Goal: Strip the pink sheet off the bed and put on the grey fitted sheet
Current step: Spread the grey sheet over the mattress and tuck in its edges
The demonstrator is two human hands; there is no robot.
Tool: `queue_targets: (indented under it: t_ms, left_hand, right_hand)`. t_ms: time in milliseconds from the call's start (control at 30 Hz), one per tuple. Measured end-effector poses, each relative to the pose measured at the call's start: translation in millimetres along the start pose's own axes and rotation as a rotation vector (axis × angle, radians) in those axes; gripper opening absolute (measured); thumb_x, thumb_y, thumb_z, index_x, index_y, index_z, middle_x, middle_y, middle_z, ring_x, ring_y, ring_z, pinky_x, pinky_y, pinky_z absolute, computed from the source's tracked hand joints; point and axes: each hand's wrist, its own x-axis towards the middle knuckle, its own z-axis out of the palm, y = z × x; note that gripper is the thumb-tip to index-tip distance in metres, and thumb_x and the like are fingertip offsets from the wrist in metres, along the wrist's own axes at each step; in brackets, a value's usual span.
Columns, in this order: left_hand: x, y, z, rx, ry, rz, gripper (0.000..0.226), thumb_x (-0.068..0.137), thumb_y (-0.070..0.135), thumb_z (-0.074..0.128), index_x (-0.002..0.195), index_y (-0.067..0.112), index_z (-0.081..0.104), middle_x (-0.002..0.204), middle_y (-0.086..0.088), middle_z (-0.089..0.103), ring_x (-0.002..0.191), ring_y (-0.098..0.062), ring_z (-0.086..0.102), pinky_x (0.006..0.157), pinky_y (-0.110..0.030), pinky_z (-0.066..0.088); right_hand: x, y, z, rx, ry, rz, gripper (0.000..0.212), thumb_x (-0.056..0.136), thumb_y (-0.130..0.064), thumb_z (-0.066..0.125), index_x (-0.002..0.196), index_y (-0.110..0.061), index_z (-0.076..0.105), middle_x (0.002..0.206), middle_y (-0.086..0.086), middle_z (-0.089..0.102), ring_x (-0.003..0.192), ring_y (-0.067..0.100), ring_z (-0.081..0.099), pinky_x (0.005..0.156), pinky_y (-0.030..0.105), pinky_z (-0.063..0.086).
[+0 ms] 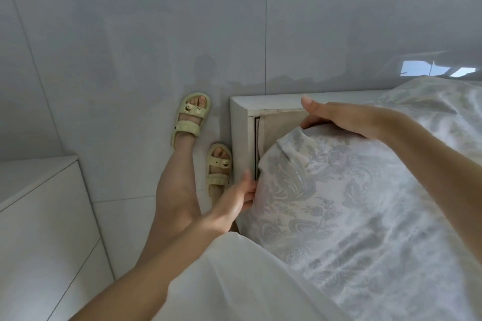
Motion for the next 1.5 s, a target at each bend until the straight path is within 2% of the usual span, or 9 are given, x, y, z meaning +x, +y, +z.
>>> queue_targets:
  t_ms: [67,167,500,667,833,933,1033,1333,1500]
  left_hand:
    - [-6,-4,8,-0.014,-0.025,0.033,0.023,0.099,0.034,0.031,0.090,0.027,0.051,0.097,0.005,0.066,0.084,0.013,0.054,0.074,-0.002,0.040]
    - [16,-20,13,-0.039,-0.169,-0.109,0.053,0.096,0.057,0.021,0.112,0.025,0.060,0.116,0.004,0.065,0.105,-0.007,0.057,0.090,-0.021,0.043]
    - [61,2,-22,0.032,0.211,-0.202,0.057,0.101,0.045,0.029,0.108,-0.002,0.061,0.095,-0.014,0.065,0.092,-0.030,0.063,0.080,-0.038,0.053]
    - [42,77,-23,0.476,0.520,0.480,0.032,0.098,0.028,0.039,0.093,0.009,0.064,0.087,-0.006,0.062,0.083,-0.018,0.056,0.076,-0.031,0.042]
    - [46,109,40,1.270,0.191,0.765,0.049,0.099,0.045,0.027,0.126,0.019,0.058,0.127,-0.001,0.061,0.118,-0.019,0.053,0.098,-0.034,0.042]
    - [63,104,50,1.560,0.215,0.575,0.047,0.102,0.038,0.021,0.143,0.020,0.037,0.145,-0.003,0.043,0.129,-0.023,0.043,0.102,-0.033,0.036]
    - [72,110,52,1.671,0.222,0.484,0.047,0.103,0.037,0.017,0.139,0.018,0.041,0.140,-0.005,0.048,0.122,-0.025,0.048,0.095,-0.035,0.040]
    - [84,160,52,1.874,-0.068,0.228,0.045,0.101,0.043,0.024,0.128,0.019,0.051,0.132,-0.005,0.054,0.117,-0.028,0.051,0.084,-0.032,0.040]
    - [62,236,67,1.924,-0.220,0.142,0.042,0.100,0.038,0.033,0.138,0.025,0.046,0.143,0.003,0.046,0.130,-0.019,0.043,0.105,-0.033,0.037]
  right_hand:
    - [-22,16,0,0.048,0.039,0.004,0.072,0.069,-0.086,0.021,0.085,-0.042,0.074,0.090,-0.022,0.070,0.093,0.003,0.064,0.097,0.028,0.041]
    - [-27,22,7,0.100,0.114,-0.031,0.065,0.074,-0.083,0.025,0.083,-0.042,0.074,0.090,-0.020,0.071,0.090,0.001,0.064,0.095,0.027,0.041]
    - [60,-8,17,0.128,0.184,-0.024,0.069,0.084,-0.077,0.031,0.084,-0.024,0.076,0.096,-0.002,0.071,0.092,0.014,0.064,0.091,0.032,0.044]
    - [49,7,14,0.455,0.562,-0.252,0.054,0.099,-0.052,0.032,0.086,-0.017,0.071,0.087,-0.001,0.072,0.085,0.013,0.065,0.090,0.029,0.045]
    - [-5,79,22,-0.023,1.254,-0.117,0.046,0.094,-0.041,0.030,0.094,-0.015,0.068,0.089,0.007,0.069,0.092,0.027,0.060,0.097,0.039,0.037]
    - [-8,123,53,-0.119,0.945,-0.021,0.049,0.100,-0.043,0.025,0.144,-0.025,0.038,0.151,-0.001,0.035,0.142,0.015,0.025,0.118,0.038,0.010]
    - [6,142,66,-0.133,0.759,-0.072,0.056,0.100,-0.047,0.021,0.152,-0.029,0.008,0.160,-0.007,-0.001,0.145,0.009,-0.009,0.119,0.039,-0.007]
    - [14,125,35,-0.012,0.561,0.029,0.051,0.102,-0.041,0.022,0.151,-0.030,0.012,0.159,-0.008,0.000,0.146,0.010,-0.007,0.118,0.040,-0.005]
    - [13,109,14,-0.137,0.349,0.156,0.052,0.103,-0.037,0.016,0.152,-0.025,0.007,0.160,-0.002,-0.005,0.147,0.018,-0.007,0.116,0.049,0.005]
